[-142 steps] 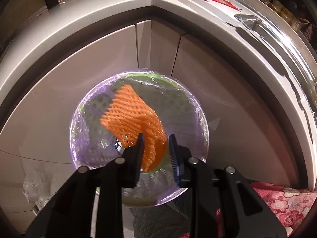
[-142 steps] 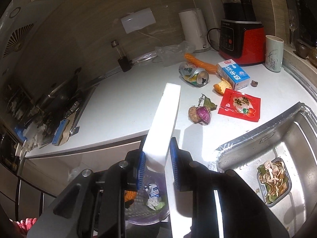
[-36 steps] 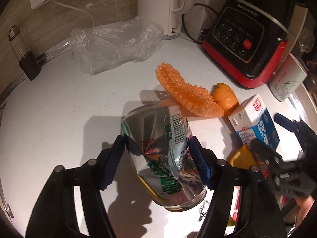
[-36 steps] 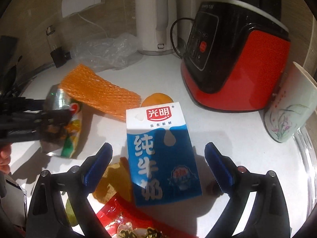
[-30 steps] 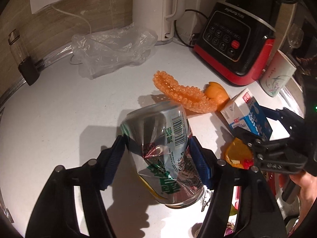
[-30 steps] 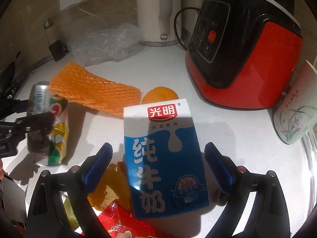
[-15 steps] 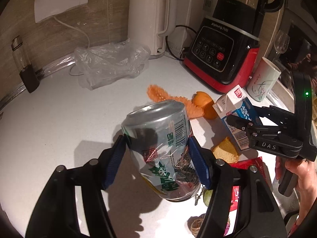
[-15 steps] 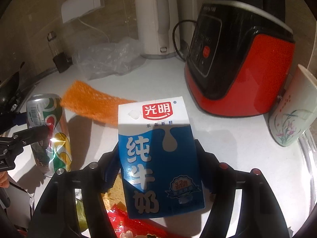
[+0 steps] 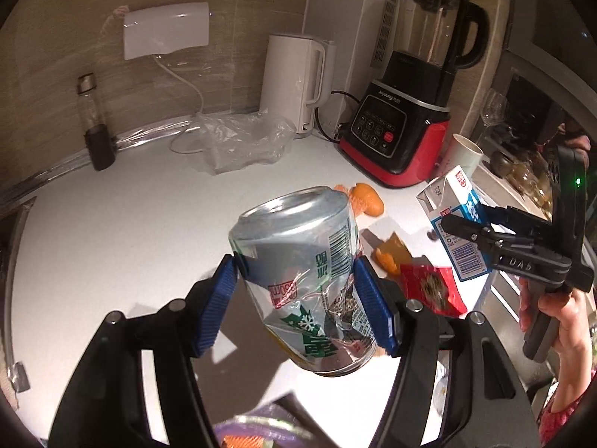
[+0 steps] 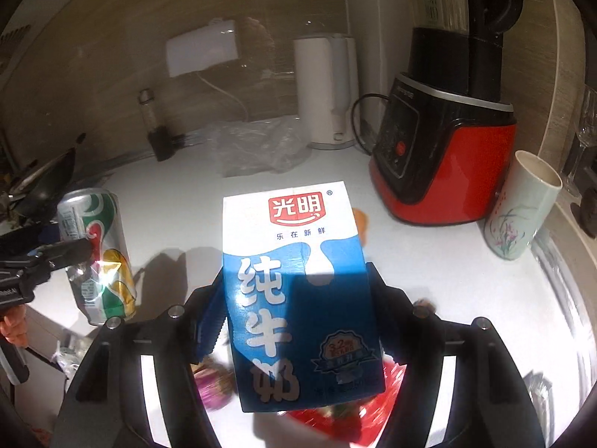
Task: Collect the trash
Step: 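Carry the can and carton over the bin and open both tools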
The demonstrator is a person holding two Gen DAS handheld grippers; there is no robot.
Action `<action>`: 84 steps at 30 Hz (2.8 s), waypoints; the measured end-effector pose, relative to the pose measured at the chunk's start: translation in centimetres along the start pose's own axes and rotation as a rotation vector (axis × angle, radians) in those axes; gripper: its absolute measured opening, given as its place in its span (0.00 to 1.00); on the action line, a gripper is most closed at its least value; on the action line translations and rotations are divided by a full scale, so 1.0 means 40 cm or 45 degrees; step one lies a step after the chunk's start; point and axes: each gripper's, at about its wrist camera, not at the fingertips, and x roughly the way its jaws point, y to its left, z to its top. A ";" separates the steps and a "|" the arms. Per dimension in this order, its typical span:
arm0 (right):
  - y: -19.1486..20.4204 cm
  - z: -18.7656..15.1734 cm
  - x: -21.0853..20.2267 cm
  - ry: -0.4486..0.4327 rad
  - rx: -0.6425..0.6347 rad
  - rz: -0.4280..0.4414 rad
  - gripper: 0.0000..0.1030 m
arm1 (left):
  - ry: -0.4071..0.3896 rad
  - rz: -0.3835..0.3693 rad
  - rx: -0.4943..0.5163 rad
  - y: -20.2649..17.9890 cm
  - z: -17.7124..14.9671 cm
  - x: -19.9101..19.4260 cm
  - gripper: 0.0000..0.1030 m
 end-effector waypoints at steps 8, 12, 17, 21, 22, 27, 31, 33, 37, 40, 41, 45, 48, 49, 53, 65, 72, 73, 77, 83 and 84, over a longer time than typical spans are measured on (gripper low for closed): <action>0.169 -0.099 -0.137 0.004 0.013 0.131 0.66 | 0.072 0.044 0.025 0.051 -0.218 -0.167 0.61; 0.244 -0.142 -0.178 0.022 -0.004 0.177 0.66 | 0.151 0.077 0.030 0.077 -0.346 -0.197 0.61; 0.311 -0.190 -0.216 0.064 -0.035 0.197 0.66 | 0.271 0.112 0.077 0.098 -0.488 -0.166 0.61; 0.340 -0.222 -0.242 0.088 -0.049 0.196 0.66 | 0.360 0.142 0.111 0.110 -0.578 -0.108 0.61; 0.345 -0.229 -0.249 0.092 -0.050 0.196 0.66 | 0.378 0.144 0.112 0.111 -0.593 -0.096 0.61; 0.350 -0.239 -0.277 0.089 -0.055 0.181 0.66 | 0.466 0.141 0.076 0.127 -0.658 -0.036 0.60; 0.352 -0.238 -0.285 0.089 -0.058 0.178 0.66 | 0.514 0.134 0.059 0.134 -0.686 -0.011 0.59; 0.355 -0.237 -0.286 0.091 -0.065 0.175 0.66 | 0.537 0.130 0.043 0.141 -0.692 -0.004 0.59; 0.363 -0.237 -0.285 0.094 -0.070 0.183 0.66 | 0.552 0.125 0.040 0.142 -0.690 -0.006 0.62; 0.373 -0.243 -0.279 0.103 -0.076 0.194 0.66 | 0.522 0.141 0.061 0.134 -0.674 -0.029 0.69; 0.378 -0.247 -0.277 0.107 -0.081 0.195 0.66 | 0.503 0.142 0.063 0.133 -0.663 -0.044 0.70; 0.409 -0.281 -0.259 0.140 -0.083 0.246 0.66 | 0.402 0.157 0.071 0.145 -0.597 -0.113 0.80; 0.446 -0.326 -0.239 0.186 -0.097 0.289 0.66 | 0.316 0.183 0.094 0.152 -0.535 -0.168 0.86; 0.459 -0.342 -0.230 0.203 -0.098 0.307 0.66 | 0.290 0.200 0.099 0.156 -0.513 -0.185 0.87; 0.503 -0.409 -0.189 0.276 -0.095 0.348 0.66 | 0.195 0.258 0.120 0.164 -0.432 -0.234 0.91; 0.637 -0.521 -0.050 0.423 -0.203 0.317 0.66 | 0.107 0.355 0.067 0.214 -0.339 -0.281 0.93; 0.706 -0.581 0.026 0.515 -0.313 0.285 0.67 | 0.111 0.393 0.051 0.245 -0.337 -0.285 0.93; 0.709 -0.595 0.042 0.535 -0.326 0.284 0.66 | 0.111 0.393 0.045 0.249 -0.335 -0.285 0.93; 0.734 -0.647 0.101 0.622 -0.357 0.288 0.67 | 0.113 0.402 0.032 0.260 -0.326 -0.283 0.93; 0.770 -0.699 0.164 0.703 -0.384 0.293 0.67 | 0.117 0.396 0.032 0.269 -0.320 -0.279 0.93; 0.772 -0.700 0.168 0.713 -0.386 0.298 0.67 | 0.118 0.392 0.029 0.269 -0.319 -0.279 0.93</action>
